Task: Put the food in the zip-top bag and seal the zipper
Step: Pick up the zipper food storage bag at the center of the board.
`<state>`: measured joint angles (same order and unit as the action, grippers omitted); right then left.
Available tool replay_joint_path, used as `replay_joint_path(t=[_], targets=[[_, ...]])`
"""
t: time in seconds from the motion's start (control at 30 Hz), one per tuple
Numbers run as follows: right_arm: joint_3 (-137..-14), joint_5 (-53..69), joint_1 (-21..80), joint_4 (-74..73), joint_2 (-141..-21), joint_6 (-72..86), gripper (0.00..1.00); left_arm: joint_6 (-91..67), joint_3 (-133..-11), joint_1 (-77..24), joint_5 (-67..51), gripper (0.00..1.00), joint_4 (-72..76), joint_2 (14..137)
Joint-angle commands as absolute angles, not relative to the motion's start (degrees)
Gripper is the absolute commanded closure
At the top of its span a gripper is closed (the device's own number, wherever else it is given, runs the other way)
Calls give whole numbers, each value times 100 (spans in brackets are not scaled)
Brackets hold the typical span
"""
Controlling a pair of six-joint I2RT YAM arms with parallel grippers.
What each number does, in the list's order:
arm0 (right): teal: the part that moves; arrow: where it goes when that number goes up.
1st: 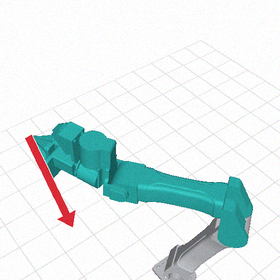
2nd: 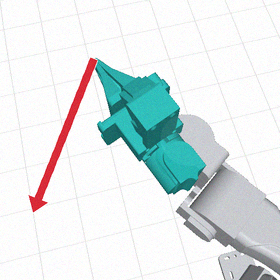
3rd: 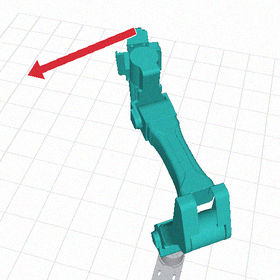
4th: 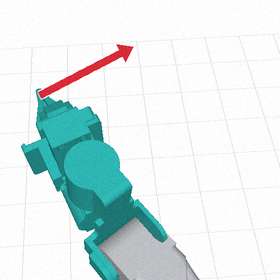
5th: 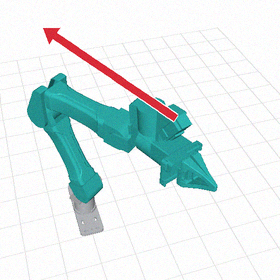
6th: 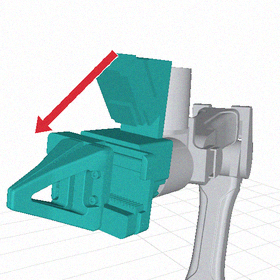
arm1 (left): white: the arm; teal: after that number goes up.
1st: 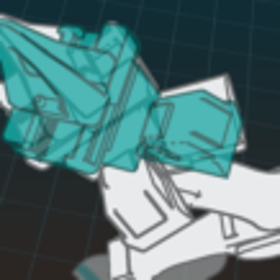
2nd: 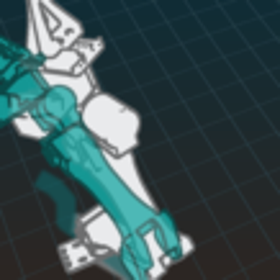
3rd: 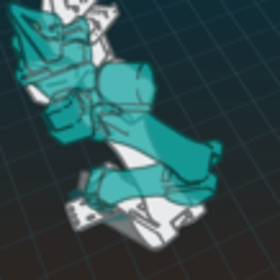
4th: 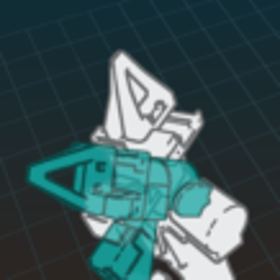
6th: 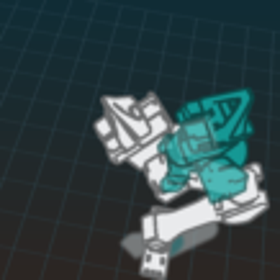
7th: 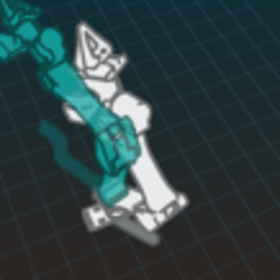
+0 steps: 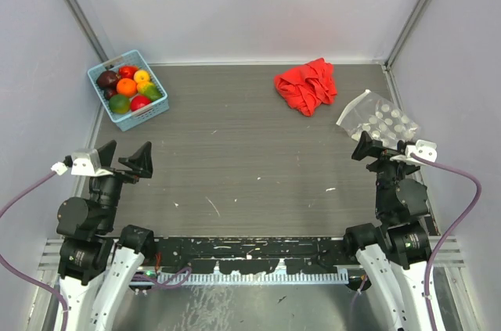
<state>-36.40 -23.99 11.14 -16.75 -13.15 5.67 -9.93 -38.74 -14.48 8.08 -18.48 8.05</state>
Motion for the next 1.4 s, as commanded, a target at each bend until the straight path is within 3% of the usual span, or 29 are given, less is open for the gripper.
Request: replay_joint_path(t=[0.0, 0.47, 0.9, 1.37], targets=[[-3802, -2470, 1146, -1346, -1380, 573, 0, -1021, -3877, -1409, 706, 2, -1420, 732], [-4169, -2333, 1142, -1561, -2273, 869, 0, -1033, -3867, -1493, 741, 2, -1451, 539], [-4970, -2300, 1142, -1436, -5143, 1077, 0, -1016, -3876, -1543, 818, 2, -1538, 311], [-5921, -3960, 1034, -533, -8213, 965, 1, -960, -3884, -1628, 848, 2, -1571, 151]])
